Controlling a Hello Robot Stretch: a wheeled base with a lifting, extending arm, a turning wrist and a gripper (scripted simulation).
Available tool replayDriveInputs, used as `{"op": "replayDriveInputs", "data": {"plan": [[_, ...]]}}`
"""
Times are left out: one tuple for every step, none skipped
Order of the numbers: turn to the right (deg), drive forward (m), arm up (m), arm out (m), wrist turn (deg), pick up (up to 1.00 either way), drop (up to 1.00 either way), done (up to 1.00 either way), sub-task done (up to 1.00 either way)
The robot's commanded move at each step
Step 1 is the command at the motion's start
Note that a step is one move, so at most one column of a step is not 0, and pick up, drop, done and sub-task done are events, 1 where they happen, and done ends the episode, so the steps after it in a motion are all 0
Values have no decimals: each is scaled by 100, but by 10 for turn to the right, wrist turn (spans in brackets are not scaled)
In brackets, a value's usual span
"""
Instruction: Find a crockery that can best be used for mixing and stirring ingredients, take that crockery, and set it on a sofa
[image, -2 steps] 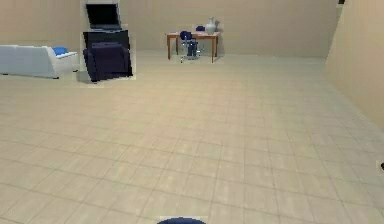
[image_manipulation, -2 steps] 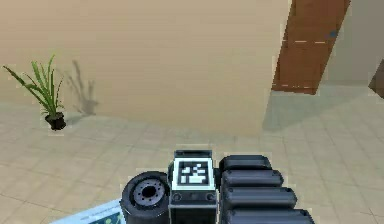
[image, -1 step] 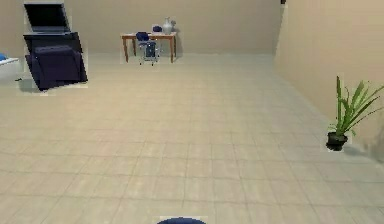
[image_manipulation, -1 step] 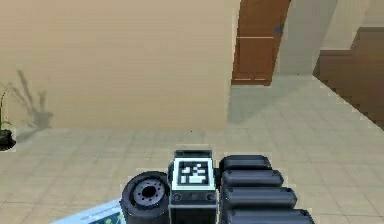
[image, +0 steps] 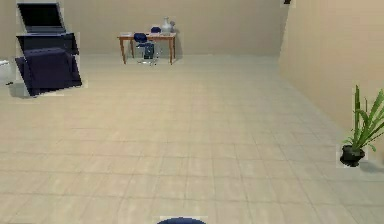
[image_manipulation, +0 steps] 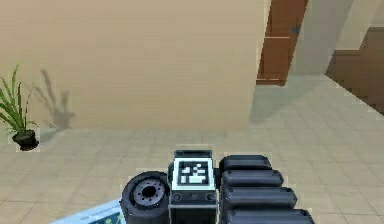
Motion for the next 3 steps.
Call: {"op": "replayDriveInputs", "data": {"plan": [[-450,0,0,0,0,0,0,0,0],[-120,0,0,0,0,0,0,0,0],[0,100,0,0,0,0,0,0,0]]}}
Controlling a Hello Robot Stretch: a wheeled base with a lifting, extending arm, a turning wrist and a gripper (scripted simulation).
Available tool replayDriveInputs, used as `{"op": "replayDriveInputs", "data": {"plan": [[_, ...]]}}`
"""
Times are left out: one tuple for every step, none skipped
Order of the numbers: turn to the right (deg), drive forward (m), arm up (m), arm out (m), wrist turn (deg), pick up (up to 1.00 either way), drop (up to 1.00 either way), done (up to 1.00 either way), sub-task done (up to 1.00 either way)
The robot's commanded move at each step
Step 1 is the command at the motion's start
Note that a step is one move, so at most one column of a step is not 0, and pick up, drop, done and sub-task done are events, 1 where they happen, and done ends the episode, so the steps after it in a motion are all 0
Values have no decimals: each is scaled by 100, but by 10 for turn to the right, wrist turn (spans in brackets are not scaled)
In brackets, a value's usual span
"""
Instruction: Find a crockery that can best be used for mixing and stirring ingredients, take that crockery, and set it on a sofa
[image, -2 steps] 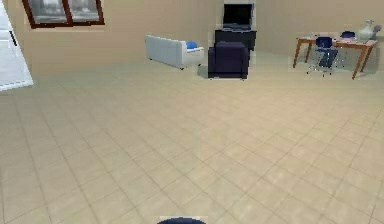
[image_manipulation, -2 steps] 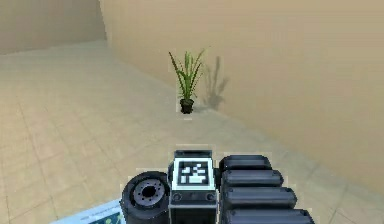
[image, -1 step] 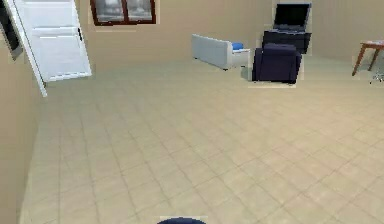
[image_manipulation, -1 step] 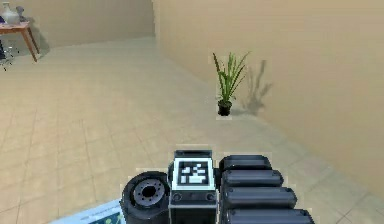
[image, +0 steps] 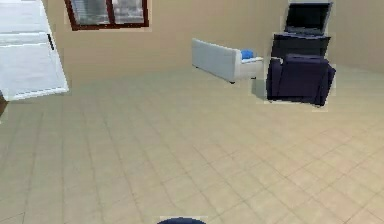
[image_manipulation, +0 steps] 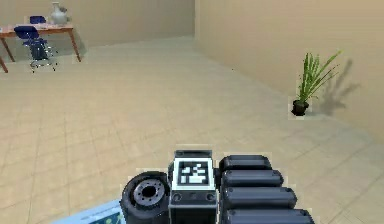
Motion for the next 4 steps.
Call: {"op": "replayDriveInputs", "data": {"plan": [[0,100,0,0,0,0,0,0,0],[0,100,0,0,0,0,0,0,0],[0,100,0,0,0,0,0,0,0],[0,100,0,0,0,0,0,0,0]]}}
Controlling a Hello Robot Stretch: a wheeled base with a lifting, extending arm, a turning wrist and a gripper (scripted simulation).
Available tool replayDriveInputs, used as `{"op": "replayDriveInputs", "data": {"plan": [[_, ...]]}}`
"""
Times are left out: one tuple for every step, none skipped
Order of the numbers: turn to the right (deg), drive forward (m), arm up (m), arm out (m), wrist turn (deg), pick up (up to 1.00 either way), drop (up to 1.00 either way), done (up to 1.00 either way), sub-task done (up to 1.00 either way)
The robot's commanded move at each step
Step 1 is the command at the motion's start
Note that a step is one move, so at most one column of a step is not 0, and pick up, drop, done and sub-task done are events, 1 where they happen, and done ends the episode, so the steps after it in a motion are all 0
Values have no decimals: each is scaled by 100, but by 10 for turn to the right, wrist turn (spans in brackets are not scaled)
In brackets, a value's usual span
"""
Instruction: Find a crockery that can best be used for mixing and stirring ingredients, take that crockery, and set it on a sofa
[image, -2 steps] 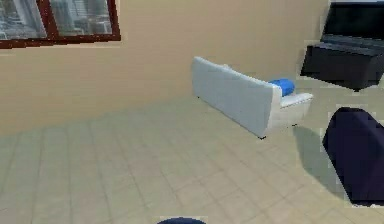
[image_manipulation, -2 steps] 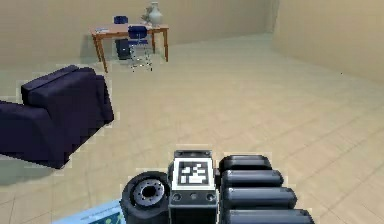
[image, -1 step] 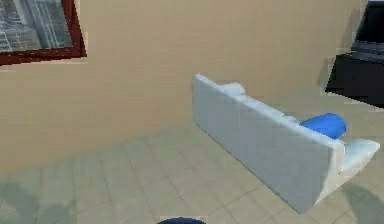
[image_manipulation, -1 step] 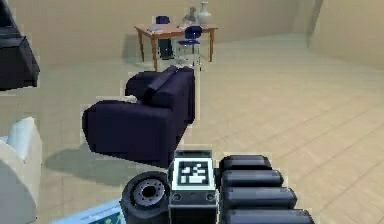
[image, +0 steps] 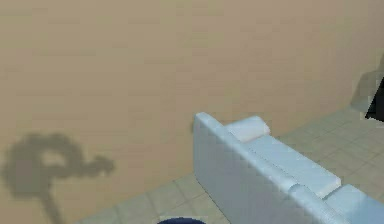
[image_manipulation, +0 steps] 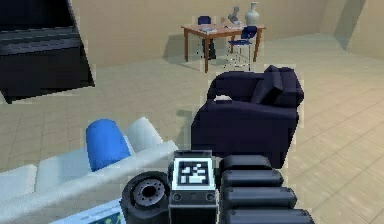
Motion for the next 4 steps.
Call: {"op": "replayDriveInputs", "data": {"plan": [[-60,0,0,0,0,0,0,0,0],[0,25,0,0,0,0,0,0,0],[300,0,0,0,0,0,0,0,0],[-180,0,0,0,0,0,0,0,0]]}}
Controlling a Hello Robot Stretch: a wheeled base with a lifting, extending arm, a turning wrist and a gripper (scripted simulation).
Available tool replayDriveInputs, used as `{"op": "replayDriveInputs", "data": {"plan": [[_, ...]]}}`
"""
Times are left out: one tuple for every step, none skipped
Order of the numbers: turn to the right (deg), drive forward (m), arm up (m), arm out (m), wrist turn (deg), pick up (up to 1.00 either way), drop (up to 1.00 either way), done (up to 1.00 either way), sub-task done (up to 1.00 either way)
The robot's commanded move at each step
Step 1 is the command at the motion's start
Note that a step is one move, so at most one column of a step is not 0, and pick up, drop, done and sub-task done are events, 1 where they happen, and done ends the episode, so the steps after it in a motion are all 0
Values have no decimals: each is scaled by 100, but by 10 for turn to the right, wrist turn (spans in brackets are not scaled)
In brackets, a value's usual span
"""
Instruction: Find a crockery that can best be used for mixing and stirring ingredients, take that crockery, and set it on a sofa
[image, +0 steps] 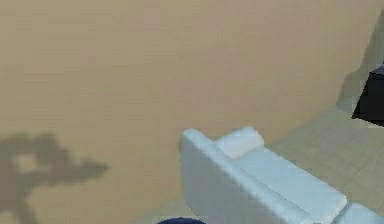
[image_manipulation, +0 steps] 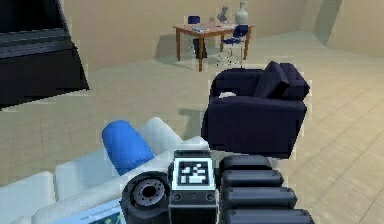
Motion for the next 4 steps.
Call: {"op": "replayDriveInputs", "data": {"plan": [[150,0,0,0,0,0,0,0,0],[-150,0,0,0,0,0,0,0,0],[90,0,0,0,0,0,0,0,0],[450,0,0,0,0,0,0,0,0]]}}
